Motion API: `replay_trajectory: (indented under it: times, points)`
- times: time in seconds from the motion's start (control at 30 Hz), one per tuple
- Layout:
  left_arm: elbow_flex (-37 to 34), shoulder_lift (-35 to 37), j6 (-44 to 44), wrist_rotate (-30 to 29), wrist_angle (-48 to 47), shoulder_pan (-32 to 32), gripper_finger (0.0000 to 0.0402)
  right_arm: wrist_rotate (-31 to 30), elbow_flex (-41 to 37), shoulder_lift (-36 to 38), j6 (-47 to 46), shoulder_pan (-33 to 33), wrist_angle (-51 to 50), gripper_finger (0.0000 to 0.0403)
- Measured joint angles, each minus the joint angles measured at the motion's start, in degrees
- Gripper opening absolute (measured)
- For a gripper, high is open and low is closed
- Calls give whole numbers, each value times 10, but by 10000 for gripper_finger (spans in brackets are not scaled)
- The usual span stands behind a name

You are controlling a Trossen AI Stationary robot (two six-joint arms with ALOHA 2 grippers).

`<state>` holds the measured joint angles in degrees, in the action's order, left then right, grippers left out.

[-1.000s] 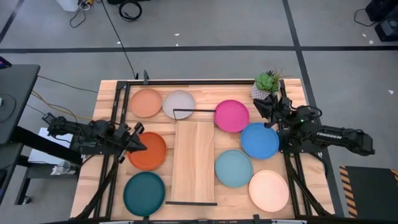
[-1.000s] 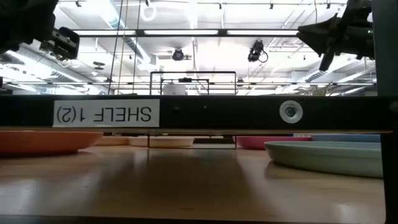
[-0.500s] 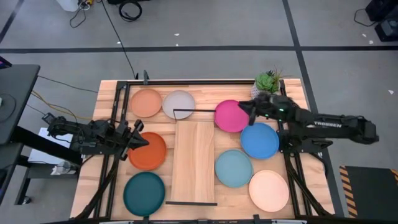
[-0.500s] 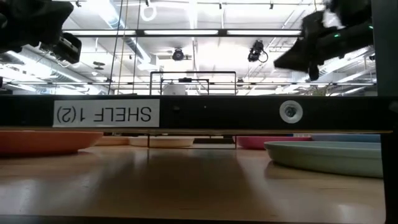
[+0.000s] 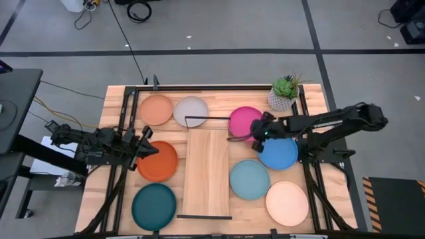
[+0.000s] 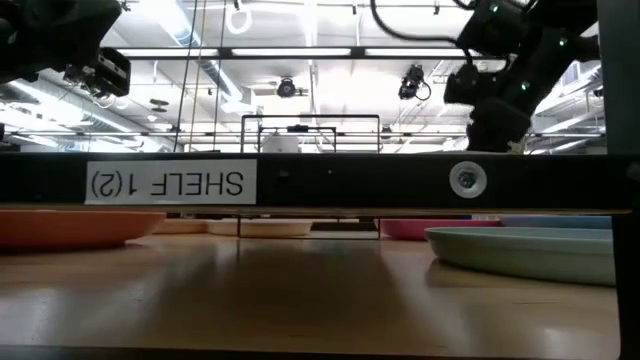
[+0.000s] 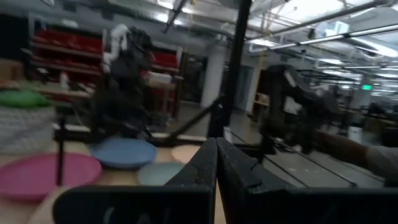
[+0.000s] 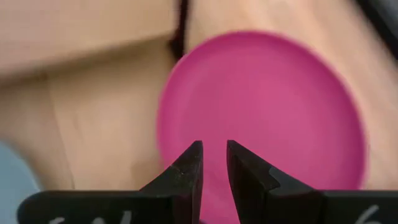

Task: Place and stack plates onto a shelf
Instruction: Put the blue plate on the shelf

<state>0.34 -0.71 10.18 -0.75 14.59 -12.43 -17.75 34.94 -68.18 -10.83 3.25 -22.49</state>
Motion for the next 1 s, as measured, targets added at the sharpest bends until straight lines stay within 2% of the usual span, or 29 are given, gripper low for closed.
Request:
replay_trajectory:
  times: [0.13,0.23,0.5,0.73,1.0]
  points:
    - [0,0,-5,-16,12,0,12,25,3,-37,10,-16,-9,77]
    - [0,0,-4,-16,14,0,12,27,29,-54,-30,-33,-45,82]
    - [0,0,-4,-26,15,0,12,29,136,-143,-200,-121,-203,143]
    - [0,0,-4,-26,21,0,12,52,209,-218,-432,-145,-326,175]
    - [0,0,-4,-26,27,0,12,99,212,-268,-484,-141,-326,179]
